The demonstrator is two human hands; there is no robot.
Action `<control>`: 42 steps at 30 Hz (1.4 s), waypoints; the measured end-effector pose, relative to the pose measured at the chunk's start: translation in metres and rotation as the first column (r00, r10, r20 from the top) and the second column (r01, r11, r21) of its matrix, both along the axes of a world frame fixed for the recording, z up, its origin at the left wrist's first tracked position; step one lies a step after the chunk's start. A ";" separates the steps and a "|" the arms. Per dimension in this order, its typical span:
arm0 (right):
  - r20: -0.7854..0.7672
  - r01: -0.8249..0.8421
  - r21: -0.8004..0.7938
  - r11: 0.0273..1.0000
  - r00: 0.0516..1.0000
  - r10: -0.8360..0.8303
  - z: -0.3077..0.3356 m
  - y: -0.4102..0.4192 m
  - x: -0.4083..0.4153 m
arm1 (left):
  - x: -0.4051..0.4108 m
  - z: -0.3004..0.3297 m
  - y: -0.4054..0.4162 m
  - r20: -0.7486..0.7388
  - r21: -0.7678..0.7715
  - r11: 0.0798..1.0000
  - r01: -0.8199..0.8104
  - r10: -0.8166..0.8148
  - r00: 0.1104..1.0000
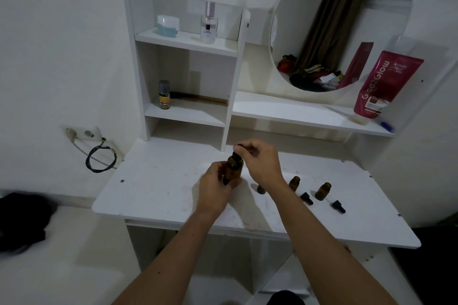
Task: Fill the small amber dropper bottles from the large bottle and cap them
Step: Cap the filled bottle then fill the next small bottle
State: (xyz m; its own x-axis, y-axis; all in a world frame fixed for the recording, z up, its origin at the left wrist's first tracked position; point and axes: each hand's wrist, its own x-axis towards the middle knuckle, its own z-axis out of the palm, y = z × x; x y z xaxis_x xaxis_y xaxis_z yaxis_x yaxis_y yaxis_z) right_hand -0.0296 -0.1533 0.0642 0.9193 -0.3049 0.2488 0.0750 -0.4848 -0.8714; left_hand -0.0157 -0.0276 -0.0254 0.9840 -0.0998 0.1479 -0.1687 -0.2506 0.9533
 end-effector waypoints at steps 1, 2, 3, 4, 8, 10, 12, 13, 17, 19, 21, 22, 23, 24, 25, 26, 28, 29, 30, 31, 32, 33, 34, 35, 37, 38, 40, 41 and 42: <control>0.003 0.009 0.014 1.000 1.000 -0.009 -0.001 0.000 0.001 | 0.000 0.000 0.000 0.001 -0.001 1.000 -0.003 0.003 1.000; 0.007 0.020 0.018 1.000 1.000 -0.020 -0.003 0.001 0.001 | 0.000 -0.001 0.000 -0.002 0.000 1.000 -0.006 0.006 1.000; 0.012 0.026 0.017 1.000 1.000 -0.026 -0.004 0.002 0.002 | 0.000 -0.002 0.000 -0.005 0.006 1.000 -0.008 0.008 1.000; 0.015 0.030 0.012 0.999 0.999 -0.030 -0.005 0.003 0.002 | 0.000 -0.002 0.000 -0.006 0.013 1.000 -0.012 0.012 1.000; 0.030 0.040 0.028 0.999 0.999 -0.041 -0.006 0.004 0.003 | 0.001 -0.004 0.000 -0.006 0.021 1.000 -0.014 0.014 1.000; 0.030 0.040 0.031 0.999 0.999 -0.041 -0.005 0.004 0.002 | 0.002 -0.004 0.000 -0.005 0.032 0.999 -0.014 0.014 1.000; 0.017 0.032 -0.002 0.999 0.999 -0.032 -0.004 0.004 0.000 | 0.001 -0.004 -0.001 -0.001 0.045 0.999 -0.019 0.019 1.000; 0.012 0.024 -0.011 1.000 1.000 -0.024 -0.002 0.005 0.000 | 0.000 -0.003 -0.001 0.003 0.054 0.998 -0.021 0.021 1.000; 0.060 -0.011 0.038 0.999 0.998 0.008 0.015 0.004 -0.004 | -0.001 -0.004 0.000 0.015 0.084 0.996 -0.026 0.025 1.000; 0.119 -0.021 0.063 0.998 0.993 0.013 0.031 0.001 -0.005 | -0.002 -0.004 0.000 0.024 0.098 0.995 -0.037 0.035 0.999; 0.193 -0.028 0.090 0.996 0.981 0.010 0.049 -0.004 -0.009 | -0.006 -0.002 0.001 0.019 0.083 0.995 -0.058 0.057 0.998; 0.231 -0.023 0.094 0.995 0.973 0.001 0.057 -0.007 -0.012 | -0.010 -0.001 0.002 0.010 0.064 0.995 -0.073 0.073 0.997; 0.265 -0.016 0.099 0.995 0.964 -0.011 0.064 -0.011 -0.015 | -0.015 0.001 0.002 0.007 0.038 0.995 -0.095 0.095 0.995; 0.291 -0.004 0.107 0.994 0.956 -0.027 0.070 -0.016 -0.019 | -0.020 0.001 0.002 0.011 0.004 0.993 -0.117 0.117 0.993; 0.310 0.004 0.122 0.993 0.950 -0.042 0.074 -0.022 -0.024 | -0.026 0.002 0.002 0.018 -0.032 0.990 -0.136 0.136 0.991; 0.322 0.009 0.139 0.990 0.945 -0.054 0.077 -0.028 -0.028 | -0.033 0.001 0.001 0.022 -0.059 0.988 -0.144 0.145 0.989; 0.336 0.026 0.149 0.989 0.939 -0.075 0.076 -0.043 -0.039 | -0.048 -0.001 -0.006 0.041 -0.085 0.990 -0.116 0.120 0.992; 0.336 0.046 0.138 0.989 0.938 -0.090 0.074 -0.050 -0.045 | -0.055 -0.002 -0.010 0.055 -0.086 0.993 -0.084 0.089 0.994; 0.331 0.070 0.122 0.990 0.937 -0.108 0.070 -0.058 -0.051 | -0.061 -0.002 -0.016 0.062 -0.081 0.996 -0.048 0.053 0.997; 0.324 0.096 0.107 0.990 0.938 -0.126 0.065 -0.065 -0.057 | -0.066 -0.003 -0.022 0.063 -0.075 0.997 -0.008 0.013 0.998; 0.315 0.120 0.095 0.988 0.938 -0.145 0.061 -0.072 -0.063 | -0.070 -0.003 -0.029 0.064 -0.069 0.997 0.034 -0.029 0.998; 0.304 0.143 0.090 0.986 0.938 -0.164 0.056 -0.079 -0.069 | -0.073 -0.003 -0.037 0.068 -0.062 0.995 0.078 -0.073 0.995; 0.294 0.163 0.092 0.982 0.938 -0.183 0.051 -0.086 -0.074 | -0.074 -0.004 -0.045 0.073 -0.051 0.991 0.124 -0.120 0.990; 0.283 0.181 0.097 0.979 0.938 -0.202 0.046 -0.093 -0.079 | -0.075 -0.004 -0.054 0.077 -0.034 0.985 0.170 -0.167 0.983; 0.267 0.212 0.103 0.972 0.935 -0.232 0.038 -0.105 -0.088 | -0.075 -0.005 -0.071 0.070 0.015 0.968 0.249 -0.250 0.966; 0.263 0.225 0.101 0.969 0.933 -0.244 0.035 -0.110 -0.091 | -0.075 -0.005 -0.079 0.061 0.041 0.961 0.274 -0.276 0.959; 0.263 0.248 0.097 0.964 0.928 -0.265 0.028 -0.119 -0.096 | -0.073 -0.007 -0.093 0.043 0.096 0.952 0.289 -0.294 0.955; 0.259 0.256 0.100 0.961 0.926 -0.274 0.026 -0.122 -0.097 | -0.072 -0.007 -0.100 0.037 0.124 0.951 0.285 -0.291 0.956; 0.251 0.259 0.110 0.960 0.927 -0.279 0.023 -0.125 -0.097 | -0.070 -0.007 -0.105 0.034 0.147 0.949 0.280 -0.288 0.957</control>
